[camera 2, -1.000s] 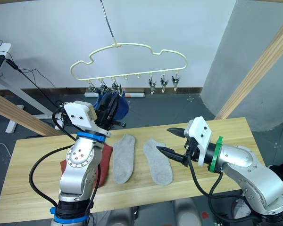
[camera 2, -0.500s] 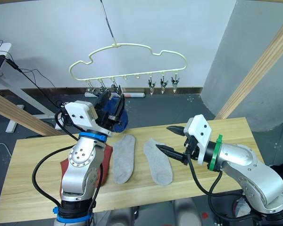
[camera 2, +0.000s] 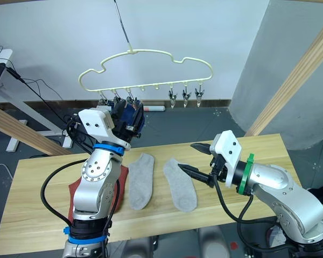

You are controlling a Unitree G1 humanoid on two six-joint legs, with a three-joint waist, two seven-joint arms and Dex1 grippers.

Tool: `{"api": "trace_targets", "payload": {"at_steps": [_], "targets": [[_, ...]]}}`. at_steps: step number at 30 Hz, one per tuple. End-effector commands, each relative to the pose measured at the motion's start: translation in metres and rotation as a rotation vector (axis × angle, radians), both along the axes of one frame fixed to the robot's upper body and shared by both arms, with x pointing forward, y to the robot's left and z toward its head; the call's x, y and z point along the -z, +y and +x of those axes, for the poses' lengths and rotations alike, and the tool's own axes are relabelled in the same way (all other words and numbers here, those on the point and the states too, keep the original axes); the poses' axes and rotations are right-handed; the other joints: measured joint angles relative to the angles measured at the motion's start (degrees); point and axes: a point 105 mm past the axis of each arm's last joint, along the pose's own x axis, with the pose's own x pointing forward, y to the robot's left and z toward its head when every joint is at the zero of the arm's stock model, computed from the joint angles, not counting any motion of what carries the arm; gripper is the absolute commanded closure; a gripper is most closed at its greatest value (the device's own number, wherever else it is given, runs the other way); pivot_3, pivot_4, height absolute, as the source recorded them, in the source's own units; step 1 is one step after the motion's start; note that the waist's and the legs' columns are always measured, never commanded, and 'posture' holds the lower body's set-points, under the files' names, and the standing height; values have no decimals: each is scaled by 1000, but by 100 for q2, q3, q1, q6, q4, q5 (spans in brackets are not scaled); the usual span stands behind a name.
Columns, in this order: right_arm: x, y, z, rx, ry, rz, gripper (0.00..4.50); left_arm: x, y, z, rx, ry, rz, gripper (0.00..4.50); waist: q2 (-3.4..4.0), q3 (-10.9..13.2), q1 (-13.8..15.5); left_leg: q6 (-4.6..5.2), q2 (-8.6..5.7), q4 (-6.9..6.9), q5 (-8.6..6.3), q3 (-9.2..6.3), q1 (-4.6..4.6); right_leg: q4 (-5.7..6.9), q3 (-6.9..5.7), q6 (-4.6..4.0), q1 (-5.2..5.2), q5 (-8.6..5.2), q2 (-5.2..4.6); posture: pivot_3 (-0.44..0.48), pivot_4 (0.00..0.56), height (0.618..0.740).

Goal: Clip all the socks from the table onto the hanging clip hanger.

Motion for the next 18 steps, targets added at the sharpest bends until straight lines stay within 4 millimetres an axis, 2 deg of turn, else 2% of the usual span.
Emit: {"api": "trace_targets", "payload": {"at_steps": [1, 18], "targets": [[-7, 2, -4, -12, -39, 6, 1109, -11, -3, -2, 8, -44, 0, 1896, 0, 0, 1, 0, 0, 0, 0, 0, 0, 0, 0, 0, 0, 0, 0, -215, 302, 740], [-7, 3, -4, -20, -35, 13, 1109, -29, -4, 2, -19, -52, 4, 1896, 0, 0, 1, 0, 0, 0, 0, 0, 0, 0, 0, 1, 0, 0, 0, -209, 294, 740]]}}
